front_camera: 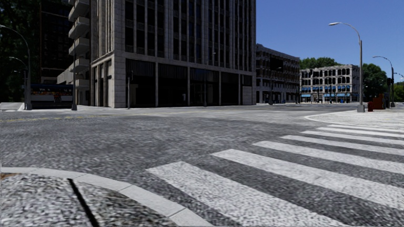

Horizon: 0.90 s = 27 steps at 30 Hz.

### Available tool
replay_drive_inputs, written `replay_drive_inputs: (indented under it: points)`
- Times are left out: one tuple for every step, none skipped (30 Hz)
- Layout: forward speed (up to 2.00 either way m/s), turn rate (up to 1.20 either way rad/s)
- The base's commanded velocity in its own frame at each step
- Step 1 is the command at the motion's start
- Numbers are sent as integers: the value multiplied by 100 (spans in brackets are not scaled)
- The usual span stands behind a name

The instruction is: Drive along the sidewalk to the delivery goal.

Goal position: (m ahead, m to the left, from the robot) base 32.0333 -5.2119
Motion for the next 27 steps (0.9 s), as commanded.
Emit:
replay_drive_inputs:
  points:
    - [162, -64]
    - [162, -64]
    - [162, -64]
    - [162, -64]
    - [162, -64]
    - [162, -64]
    - [162, -64]
    - [162, -64]
    - [162, -64]
    - [161, -64]
    - [161, -64]
    - [161, -64]
    - [160, -64]
    - [155, -64]
    - [143, -64]
    - [143, -64]
    - [137, -64]
    - [136, -64]
    - [135, -64]
    - [135, -64]
    - [135, -64]
    - [135, -63]
    - [135, -63]
    - [135, -63]
    - [135, -63]
    - [135, -63]
    - [135, -62]
